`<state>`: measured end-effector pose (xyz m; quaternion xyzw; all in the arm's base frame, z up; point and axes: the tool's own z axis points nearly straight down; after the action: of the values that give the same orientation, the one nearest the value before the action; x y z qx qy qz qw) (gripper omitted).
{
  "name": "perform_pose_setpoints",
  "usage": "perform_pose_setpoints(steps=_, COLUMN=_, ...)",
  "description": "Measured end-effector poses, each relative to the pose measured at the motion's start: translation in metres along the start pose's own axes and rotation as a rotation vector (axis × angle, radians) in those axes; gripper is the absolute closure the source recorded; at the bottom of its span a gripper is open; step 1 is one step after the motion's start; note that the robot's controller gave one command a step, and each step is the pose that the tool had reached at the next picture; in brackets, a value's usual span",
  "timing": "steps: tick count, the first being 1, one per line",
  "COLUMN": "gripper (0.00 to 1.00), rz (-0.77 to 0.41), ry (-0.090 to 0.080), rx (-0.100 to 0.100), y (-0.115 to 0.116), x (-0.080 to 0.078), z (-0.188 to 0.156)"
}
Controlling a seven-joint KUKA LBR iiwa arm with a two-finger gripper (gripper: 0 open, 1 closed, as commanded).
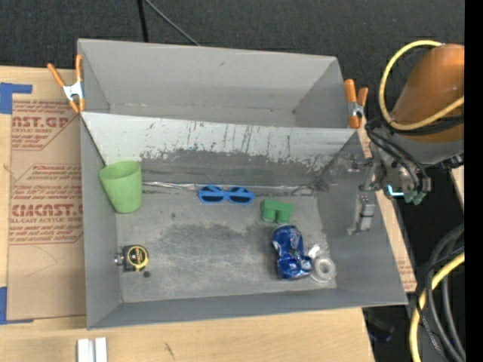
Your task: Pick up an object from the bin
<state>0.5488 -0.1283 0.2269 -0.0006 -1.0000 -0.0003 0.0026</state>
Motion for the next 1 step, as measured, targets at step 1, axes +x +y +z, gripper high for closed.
perform_pose_setpoints(steps=1, gripper=0.00, rz=0.068, ry=-0.004, rx=-0.001, y=0.0421, x=-0.0097, z=0.1493)
